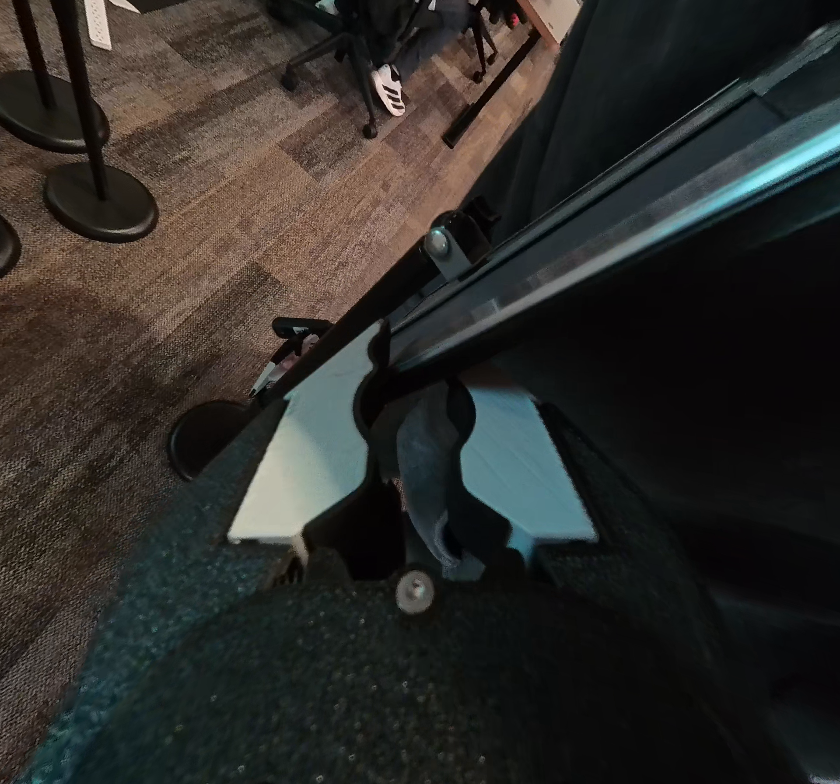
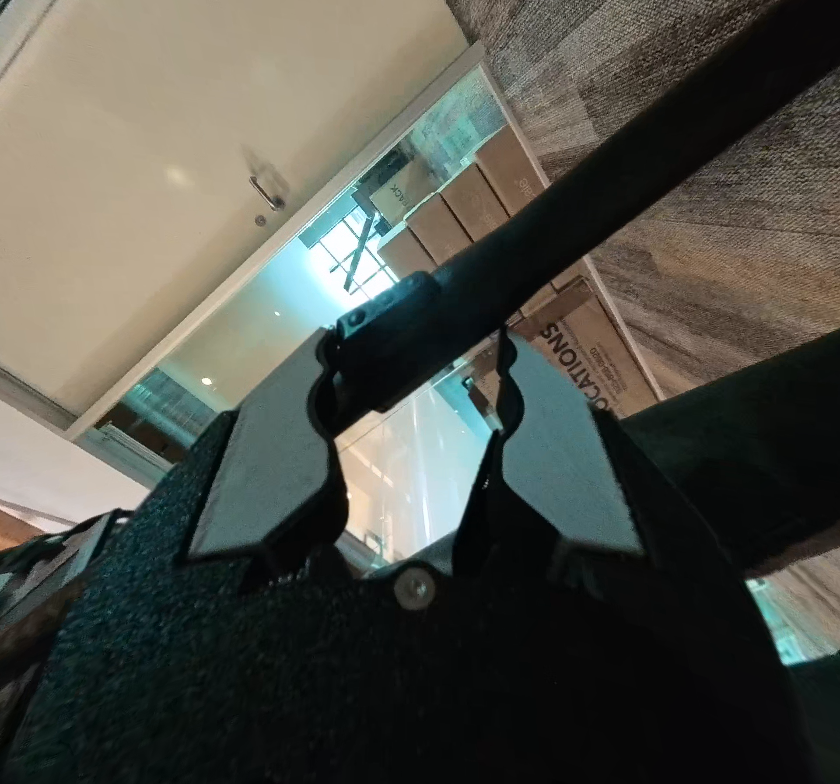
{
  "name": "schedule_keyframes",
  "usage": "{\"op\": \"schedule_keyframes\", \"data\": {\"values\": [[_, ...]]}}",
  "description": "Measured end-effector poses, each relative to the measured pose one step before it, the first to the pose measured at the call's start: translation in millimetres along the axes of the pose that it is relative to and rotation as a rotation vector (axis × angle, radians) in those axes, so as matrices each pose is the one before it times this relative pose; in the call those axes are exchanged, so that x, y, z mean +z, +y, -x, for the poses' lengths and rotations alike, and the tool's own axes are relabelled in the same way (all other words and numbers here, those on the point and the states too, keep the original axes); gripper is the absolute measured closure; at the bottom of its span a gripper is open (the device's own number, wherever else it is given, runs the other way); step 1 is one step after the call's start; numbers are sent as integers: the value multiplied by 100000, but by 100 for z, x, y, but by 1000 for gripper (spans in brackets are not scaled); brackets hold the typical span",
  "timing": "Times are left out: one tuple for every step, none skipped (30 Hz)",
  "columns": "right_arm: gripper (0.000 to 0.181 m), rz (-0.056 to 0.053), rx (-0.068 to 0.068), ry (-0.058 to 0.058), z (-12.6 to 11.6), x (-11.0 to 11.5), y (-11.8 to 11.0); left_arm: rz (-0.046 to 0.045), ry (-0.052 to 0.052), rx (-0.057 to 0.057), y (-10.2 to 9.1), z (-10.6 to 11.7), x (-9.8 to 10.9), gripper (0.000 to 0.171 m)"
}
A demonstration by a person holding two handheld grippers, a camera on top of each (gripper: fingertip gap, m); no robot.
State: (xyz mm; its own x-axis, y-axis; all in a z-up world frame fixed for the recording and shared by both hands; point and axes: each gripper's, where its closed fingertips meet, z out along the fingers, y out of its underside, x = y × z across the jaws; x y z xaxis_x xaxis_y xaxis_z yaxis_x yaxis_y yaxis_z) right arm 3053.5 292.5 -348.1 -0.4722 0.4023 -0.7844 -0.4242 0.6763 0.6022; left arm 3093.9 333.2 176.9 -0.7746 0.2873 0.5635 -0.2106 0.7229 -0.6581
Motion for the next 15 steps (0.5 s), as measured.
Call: {"op": "schedule_keyframes", "data": {"values": [[114, -699, -1139, 713, 47, -396, 27, 431, 150, 227, 33, -15, 117, 152], [117, 18, -1262, -1039, 287, -531, 26, -17, -34, 233, -77, 38, 99, 152], [120, -501, -3715, 471, 200, -700, -145, -1008, -524, -305, -214, 198, -18, 152], [123, -2148, -5112, 2299, 85, -947, -468, -1719, -839, -907, -248, 274, -99, 152], [124, -1134, -5468, 3027, 0, -980, -443, -2059, -1046, -817, -216, 279, -152, 152], [124, 775, -5797, 2676, 86, -892, -265, -1992, -1068, -709, -169, 206, -119, 152], [124, 2246, -6160, 2558, 209, -828, -113, -1752, -892, -766, -63, 46, -23, 151], [123, 3491, -7139, 2632, 332, -786, 24, -1587, -842, -581, -16, -47, 23, 151], [123, 4212, -8013, 2865, 407, -790, 96, -1400, -961, -619, 38, -140, 53, 151], [124, 4736, -7659, 3117, 371, -814, 145, -1282, -1219, -796, 109, -214, 104, 150], [125, 5611, -6343, 3073, 270, -830, 254, -1311, -1493, -907, 165, -272, 37, 149], [126, 6291, -5286, 3381, 73, -869, 367, -1159, -1538, -715, 218, -286, -4, 149], [126, 5849, -4879, 3756, -98, -939, 369, -1008, -1436, -576, 355, -353, -73, 149], [128, 4174, -4656, 2855, -40, -1055, 243, -1285, -1749, -530, 423, -414, -89, 149], [129, 3332, -3607, 1777, 74, -1133, 221, -1632, -2638, -83, 429, -306, -189, 148]]}}
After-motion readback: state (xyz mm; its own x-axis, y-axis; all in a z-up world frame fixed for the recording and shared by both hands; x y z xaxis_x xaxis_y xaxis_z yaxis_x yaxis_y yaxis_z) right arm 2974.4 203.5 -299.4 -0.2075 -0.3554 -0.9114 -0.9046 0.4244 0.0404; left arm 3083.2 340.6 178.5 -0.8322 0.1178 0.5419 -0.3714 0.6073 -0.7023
